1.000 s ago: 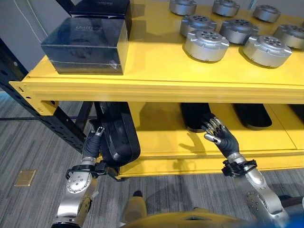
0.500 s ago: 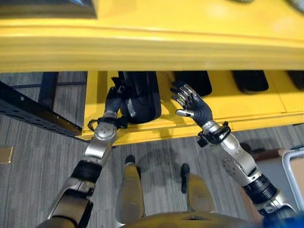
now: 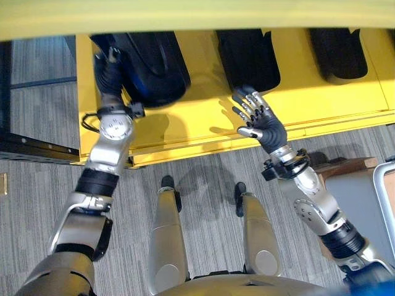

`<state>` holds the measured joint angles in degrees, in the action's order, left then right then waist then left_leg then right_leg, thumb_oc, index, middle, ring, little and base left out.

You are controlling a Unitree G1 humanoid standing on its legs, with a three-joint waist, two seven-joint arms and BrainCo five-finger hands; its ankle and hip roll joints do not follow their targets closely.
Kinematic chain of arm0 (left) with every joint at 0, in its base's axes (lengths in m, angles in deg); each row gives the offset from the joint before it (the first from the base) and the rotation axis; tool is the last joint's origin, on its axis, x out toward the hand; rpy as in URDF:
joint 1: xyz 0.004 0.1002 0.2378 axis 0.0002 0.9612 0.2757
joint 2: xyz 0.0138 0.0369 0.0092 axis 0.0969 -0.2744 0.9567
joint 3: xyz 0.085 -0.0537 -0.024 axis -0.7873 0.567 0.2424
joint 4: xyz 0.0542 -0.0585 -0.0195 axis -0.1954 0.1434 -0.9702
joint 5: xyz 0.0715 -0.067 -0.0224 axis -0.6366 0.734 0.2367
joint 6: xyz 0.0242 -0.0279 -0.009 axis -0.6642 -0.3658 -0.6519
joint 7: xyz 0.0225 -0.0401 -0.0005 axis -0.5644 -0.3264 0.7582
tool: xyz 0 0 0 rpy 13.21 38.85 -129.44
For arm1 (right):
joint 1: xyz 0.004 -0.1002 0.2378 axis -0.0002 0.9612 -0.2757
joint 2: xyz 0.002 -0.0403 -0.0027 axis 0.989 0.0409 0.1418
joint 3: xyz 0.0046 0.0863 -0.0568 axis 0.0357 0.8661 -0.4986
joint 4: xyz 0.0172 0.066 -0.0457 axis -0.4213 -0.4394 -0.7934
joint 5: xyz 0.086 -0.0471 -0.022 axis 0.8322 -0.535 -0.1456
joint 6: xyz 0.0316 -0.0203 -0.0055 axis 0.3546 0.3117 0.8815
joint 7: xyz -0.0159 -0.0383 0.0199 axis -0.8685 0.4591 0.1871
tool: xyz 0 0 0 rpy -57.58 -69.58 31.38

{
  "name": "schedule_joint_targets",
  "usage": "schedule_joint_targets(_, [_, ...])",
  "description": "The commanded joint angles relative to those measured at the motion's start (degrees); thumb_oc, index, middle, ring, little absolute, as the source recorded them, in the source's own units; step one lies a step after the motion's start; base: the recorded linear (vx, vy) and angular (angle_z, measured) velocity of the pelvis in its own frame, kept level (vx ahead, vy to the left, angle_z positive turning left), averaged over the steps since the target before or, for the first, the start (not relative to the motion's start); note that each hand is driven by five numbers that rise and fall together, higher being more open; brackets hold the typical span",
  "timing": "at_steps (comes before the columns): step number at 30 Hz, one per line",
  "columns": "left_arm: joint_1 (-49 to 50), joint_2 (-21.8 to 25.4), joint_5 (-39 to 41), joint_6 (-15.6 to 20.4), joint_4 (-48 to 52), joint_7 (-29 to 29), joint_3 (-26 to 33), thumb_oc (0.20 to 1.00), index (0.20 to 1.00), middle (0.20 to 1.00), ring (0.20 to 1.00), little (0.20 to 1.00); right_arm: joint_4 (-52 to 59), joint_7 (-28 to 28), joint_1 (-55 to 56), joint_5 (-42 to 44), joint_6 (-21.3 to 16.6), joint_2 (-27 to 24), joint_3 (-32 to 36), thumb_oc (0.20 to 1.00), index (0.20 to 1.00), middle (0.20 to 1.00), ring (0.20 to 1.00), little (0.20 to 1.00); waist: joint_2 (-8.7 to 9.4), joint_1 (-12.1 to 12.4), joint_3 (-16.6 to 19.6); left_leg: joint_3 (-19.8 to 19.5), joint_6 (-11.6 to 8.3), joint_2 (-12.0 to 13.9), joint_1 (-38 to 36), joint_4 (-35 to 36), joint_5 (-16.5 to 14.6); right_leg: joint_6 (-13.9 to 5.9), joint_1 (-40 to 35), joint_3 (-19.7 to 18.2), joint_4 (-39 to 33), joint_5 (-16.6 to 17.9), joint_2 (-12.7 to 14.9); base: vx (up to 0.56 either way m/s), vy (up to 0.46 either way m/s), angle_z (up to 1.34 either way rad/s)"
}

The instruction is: Move parts from the plastic box to the shelf.

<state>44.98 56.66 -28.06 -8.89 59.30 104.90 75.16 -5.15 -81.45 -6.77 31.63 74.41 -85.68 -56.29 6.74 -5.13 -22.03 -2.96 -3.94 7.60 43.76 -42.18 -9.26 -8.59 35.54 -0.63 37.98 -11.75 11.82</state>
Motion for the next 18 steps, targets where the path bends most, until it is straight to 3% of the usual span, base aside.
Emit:
schedule_joint_targets(1, [-2.4, 0.7, -2.3, 5.8, -2.8, 2.9, -0.4, 0.2, 0.2, 0.2, 0.2, 0.2, 2.4, 3.0, 2.2, 4.7, -5.5, 1.4, 0.6, 1.0, 1.0, 1.0, 1.0, 1.0, -1.5, -0.3, 8.5, -0.9, 1.48, 0.2, 2.4, 0.4, 0.1, 4.15, 4.2, 2.7, -3.5, 5.9, -0.9, 0.0, 0.0, 0.0])
schedule_joint_targets(5, [-4.2, 2.2, -2.5, 5.6, -5.3, 4.1, 0.1, 0.2, 0.2, 0.2, 0.2, 0.2, 3.9, 4.4, 2.8, 5.9, -5.6, 1.2, 0.0, 1.0, 1.0, 1.0, 1.0, 1.0, -1.73, -0.6, 9.7, -1.3, 1.68, 0.3, 4.9, -1.7, -0.5, 4.18, 6.8, 2.4, -1.4, 5.3, -1.0, -0.01, 0.007, -0.02])
schedule_joint_targets(7, [-7.0, 4.0, -3.0, 4.6, -8.2, 4.2, -1.2, 0.2, 0.2, 0.2, 0.2, 0.2, 4.8, 5.4, 3.6, 7.3, -5.5, 0.5, -0.4, 1.0, 1.0, 1.0, 1.0, 1.0, -2.09, -0.9, 10.8, -1.9, 1.77, 0.5, 6.9, -4.6, -2.9, 3.91, 9.0, 2.3, 2.1, 2.9, -1.0, 0.07, 0.002, -0.02])
schedule_joint_targets(10, [-10.6, 5.3, -2.3, 3.8, -12.3, 3.5, -3.2, 0.2, 0.2, 0.2, 0.2, 0.2, 6.1, 6.5, 5.2, 8.6, -5.1, -0.2, -0.1, 1.0, 1.0, 1.0, 1.0, 1.0, -2.52, -1.3, 12.0, -2.7, 2.01, 0.0, 10.6, -7.7, -3.9, 4.12, 12.3, 2.5, 5.8, 1.5, -0.6, 0.01, 0.008, 0.1])
schedule_joint_targets(18, [-14.4, 5.9, 1.7, 3.1, -18.3, 1.9, -5.2, 0.2, 0.2, 0.2, 0.2, 0.2, 6.9, 7.5, 7.4, 10.8, -4.6, -1.2, -0.6, 1.0, 1.0, 1.0, 1.0, 1.0, -2.73, -1.5, 13.2, -3.4, 2.17, -0.3, 15.2, -10.7, -4.3, 4.43, 16.9, 2.5, 9.6, 0.6, 0.1, -0.01, 0.004, 0.04])
